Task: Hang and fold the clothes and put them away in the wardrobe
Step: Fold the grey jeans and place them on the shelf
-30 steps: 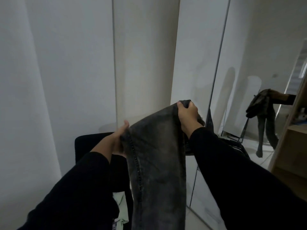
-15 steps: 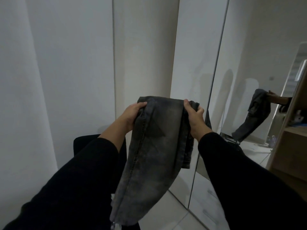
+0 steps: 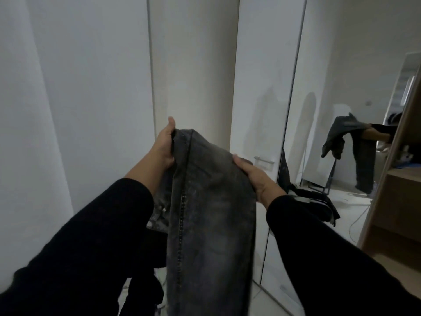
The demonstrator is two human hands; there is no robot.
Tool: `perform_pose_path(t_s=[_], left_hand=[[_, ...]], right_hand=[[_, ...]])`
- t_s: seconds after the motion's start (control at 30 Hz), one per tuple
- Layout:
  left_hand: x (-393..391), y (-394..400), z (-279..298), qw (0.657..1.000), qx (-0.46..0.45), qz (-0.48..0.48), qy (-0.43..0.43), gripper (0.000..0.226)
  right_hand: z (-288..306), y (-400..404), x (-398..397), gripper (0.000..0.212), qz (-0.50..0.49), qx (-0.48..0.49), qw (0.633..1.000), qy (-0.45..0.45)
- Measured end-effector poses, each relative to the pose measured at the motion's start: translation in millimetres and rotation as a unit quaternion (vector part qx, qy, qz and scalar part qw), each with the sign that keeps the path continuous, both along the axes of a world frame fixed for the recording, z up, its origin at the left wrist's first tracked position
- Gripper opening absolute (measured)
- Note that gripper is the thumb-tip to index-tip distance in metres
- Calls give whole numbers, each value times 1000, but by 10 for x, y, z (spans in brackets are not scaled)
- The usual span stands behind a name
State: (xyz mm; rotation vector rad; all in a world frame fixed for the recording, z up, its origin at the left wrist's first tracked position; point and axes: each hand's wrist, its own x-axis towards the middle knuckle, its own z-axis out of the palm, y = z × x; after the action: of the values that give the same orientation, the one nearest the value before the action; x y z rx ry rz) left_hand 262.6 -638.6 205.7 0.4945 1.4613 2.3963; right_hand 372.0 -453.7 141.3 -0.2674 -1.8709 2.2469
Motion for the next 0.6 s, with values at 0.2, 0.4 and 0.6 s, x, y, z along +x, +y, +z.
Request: perform_pose_path(t_s=[0.2,0.4,0.6], left_hand=[[-81,-100,-478,994,-95,-48,-19,68],[-107,-245,-953,958,-202,-192,-67,70],[-69,-32,-790,982,-153,-115,-12,48]], right_hand=[[387,-257,-186,65,-15,58,997,39],[466,-249,-341,66,-65,72,994,46],[434,3,-234,60,-67,-38,997,25]])
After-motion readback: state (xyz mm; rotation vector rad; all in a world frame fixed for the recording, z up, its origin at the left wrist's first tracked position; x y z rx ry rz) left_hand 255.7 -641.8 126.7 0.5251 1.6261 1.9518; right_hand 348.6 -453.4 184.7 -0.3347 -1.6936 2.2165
